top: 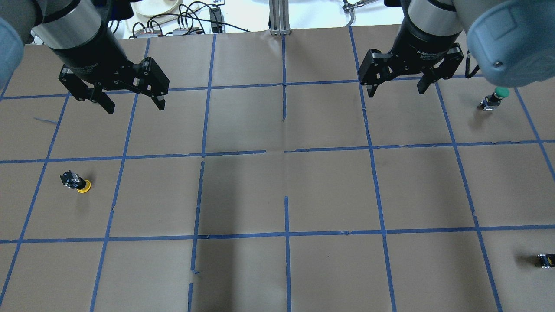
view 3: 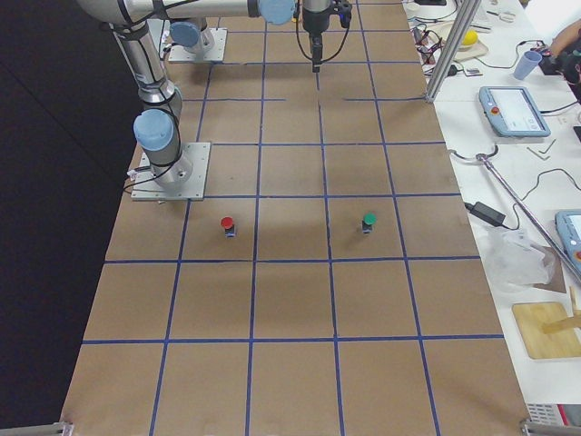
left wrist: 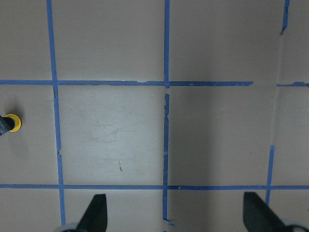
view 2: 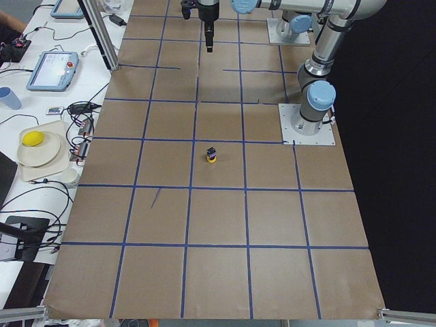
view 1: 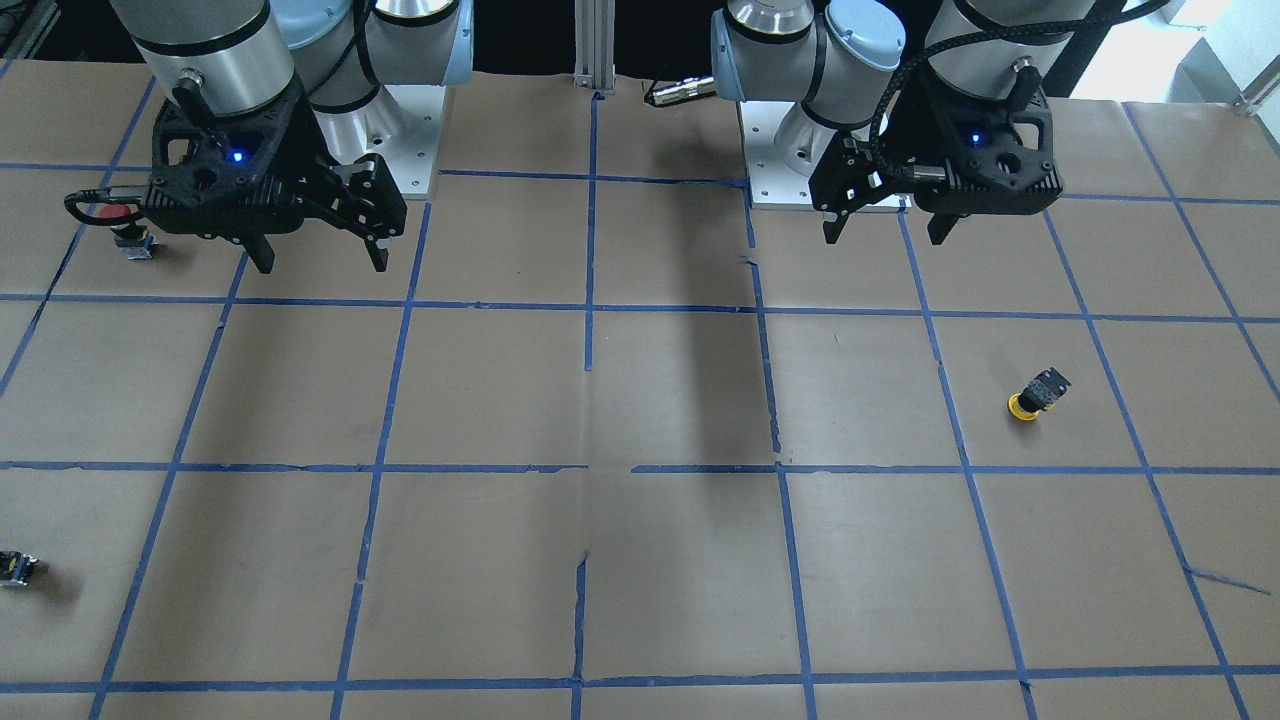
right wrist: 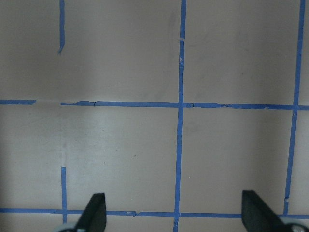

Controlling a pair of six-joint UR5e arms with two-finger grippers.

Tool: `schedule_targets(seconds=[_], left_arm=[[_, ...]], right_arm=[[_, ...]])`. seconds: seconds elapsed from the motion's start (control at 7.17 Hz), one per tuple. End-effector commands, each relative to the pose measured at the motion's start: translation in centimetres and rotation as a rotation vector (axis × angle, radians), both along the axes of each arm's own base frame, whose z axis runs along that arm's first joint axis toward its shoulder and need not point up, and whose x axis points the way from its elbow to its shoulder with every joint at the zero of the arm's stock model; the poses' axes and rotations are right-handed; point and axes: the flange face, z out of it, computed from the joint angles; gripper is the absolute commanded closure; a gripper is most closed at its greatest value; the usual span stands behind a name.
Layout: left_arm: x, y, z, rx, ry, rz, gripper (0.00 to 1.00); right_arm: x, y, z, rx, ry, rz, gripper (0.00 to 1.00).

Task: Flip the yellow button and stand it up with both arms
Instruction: 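Move the left gripper down toward the yellow-capped button lying on its side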

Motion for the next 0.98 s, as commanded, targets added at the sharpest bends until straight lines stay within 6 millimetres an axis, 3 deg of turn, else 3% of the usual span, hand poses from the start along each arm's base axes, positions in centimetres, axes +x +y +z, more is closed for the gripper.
schedule_targets(seconds=[0.0, 0.28, 0.42, 0.84], left_arm=[[0.1, -0.1, -0.3, 0.012, -0.002, -0.008, 0.00], [0.4, 0.0, -0.9, 0.024, -0.002, -0.026, 0.00], [2.4, -0.2, -1.6, 0.043, -0.030, -0.090, 0.00], [10.9, 0.2, -6.3, 0.112, 0.006, -0.221, 0.01]], right_arm=[[0.1, 0.0, -0.1, 0.001, 0.000, 0.001, 0.00], [0.3, 0.1, -0.1, 0.001, 0.000, 0.003, 0.00], [0.3, 0.2, 0.0, 0.001, 0.000, 0.004, 0.00], [0.2, 0.1, 0.0, 0.001, -0.002, 0.001, 0.00]])
